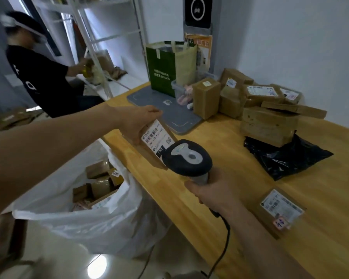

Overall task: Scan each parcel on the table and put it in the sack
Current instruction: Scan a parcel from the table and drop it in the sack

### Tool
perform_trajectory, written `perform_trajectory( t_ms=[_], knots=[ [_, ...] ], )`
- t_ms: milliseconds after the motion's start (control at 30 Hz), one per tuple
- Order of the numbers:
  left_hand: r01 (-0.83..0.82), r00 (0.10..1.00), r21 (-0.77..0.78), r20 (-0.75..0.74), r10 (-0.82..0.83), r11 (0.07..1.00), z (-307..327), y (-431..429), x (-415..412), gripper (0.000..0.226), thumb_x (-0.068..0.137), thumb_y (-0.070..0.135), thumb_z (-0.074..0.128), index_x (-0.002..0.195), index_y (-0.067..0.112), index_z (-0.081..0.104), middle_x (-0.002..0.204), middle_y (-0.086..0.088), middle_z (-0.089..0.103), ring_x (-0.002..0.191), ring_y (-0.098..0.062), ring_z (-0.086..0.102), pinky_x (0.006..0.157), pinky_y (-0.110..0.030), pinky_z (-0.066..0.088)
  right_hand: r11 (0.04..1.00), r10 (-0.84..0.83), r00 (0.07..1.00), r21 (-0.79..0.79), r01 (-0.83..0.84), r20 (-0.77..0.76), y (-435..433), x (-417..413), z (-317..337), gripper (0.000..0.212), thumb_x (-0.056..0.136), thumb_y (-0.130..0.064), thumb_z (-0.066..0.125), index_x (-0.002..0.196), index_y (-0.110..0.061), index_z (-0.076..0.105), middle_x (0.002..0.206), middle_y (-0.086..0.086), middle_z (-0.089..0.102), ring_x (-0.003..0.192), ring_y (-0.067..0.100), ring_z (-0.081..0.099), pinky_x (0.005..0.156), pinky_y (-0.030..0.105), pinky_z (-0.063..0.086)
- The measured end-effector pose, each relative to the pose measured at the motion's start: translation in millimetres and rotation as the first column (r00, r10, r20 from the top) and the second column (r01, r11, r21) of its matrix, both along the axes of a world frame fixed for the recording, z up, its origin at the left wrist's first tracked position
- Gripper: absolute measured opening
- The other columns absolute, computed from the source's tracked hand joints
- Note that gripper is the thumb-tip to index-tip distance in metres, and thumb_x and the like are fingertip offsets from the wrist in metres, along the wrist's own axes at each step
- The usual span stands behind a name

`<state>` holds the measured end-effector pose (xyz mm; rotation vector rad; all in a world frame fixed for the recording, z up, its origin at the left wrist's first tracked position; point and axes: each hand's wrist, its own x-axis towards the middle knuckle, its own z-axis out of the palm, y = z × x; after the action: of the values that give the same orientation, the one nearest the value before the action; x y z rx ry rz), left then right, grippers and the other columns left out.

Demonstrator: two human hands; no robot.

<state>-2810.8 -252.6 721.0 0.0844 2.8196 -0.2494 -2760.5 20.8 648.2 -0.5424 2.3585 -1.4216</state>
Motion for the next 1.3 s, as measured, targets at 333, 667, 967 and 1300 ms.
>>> perform_trajectory(
  t_ms=[333,667,967,1300],
  knots=[
    [0.033,0.999,-0.062,0.039,-0.031,0.998,7.1,-27.9,17.0,0.123,0.067,0.032,0.085,0.154,0.013,0.001,0.157,-0.008,0.009,0.141,-0.024,0.025,0.110,-0.029,0.030,0.996,0.092,0.994,-0.008,-0.092,-0.063,-18.8,4.2,4.6,0.017,0.077,-0.011,0.069,0.071,0.000,0.057,0.054,0.005,0.054,0.051,0.015,0.051,0.055,0.041,0.052],
    [-0.012,0.999,-0.074,0.036,0.014,0.997,5.0,-38.9,29.3,0.118,0.071,0.030,0.083,0.154,0.010,0.002,0.156,-0.007,0.010,0.139,-0.023,0.027,0.108,-0.028,0.033,0.989,0.144,0.988,-0.034,-0.146,-0.060,-30.0,5.8,6.3,0.013,0.078,-0.007,0.069,0.073,-0.001,0.059,0.050,-0.002,0.053,0.046,0.006,0.049,0.051,0.027,0.046],
    [-0.075,0.995,-0.061,0.058,0.078,0.995,-1.0,-52.7,35.8,0.119,0.070,0.033,0.084,0.154,0.014,0.001,0.155,-0.007,0.014,0.138,-0.025,0.030,0.109,-0.031,0.036,0.983,0.183,0.983,-0.018,-0.183,-0.029,-38.7,6.6,7.2,0.014,0.078,-0.009,0.069,0.070,-0.008,0.058,0.047,-0.009,0.053,0.045,0.003,0.049,0.051,0.023,0.045],
    [-0.600,0.800,-0.094,-0.031,0.600,0.795,-43.9,-100.7,109.1,0.095,0.070,0.060,0.073,0.143,0.014,0.035,0.136,-0.011,0.042,0.119,-0.023,0.048,0.096,-0.032,0.046,0.985,0.152,0.961,-0.111,-0.129,0.230,-64.5,13.3,2.7,0.021,0.077,-0.008,0.073,0.085,-0.021,0.058,0.059,-0.002,0.059,0.047,0.009,0.052,0.046,0.021,0.046]
  ],
)
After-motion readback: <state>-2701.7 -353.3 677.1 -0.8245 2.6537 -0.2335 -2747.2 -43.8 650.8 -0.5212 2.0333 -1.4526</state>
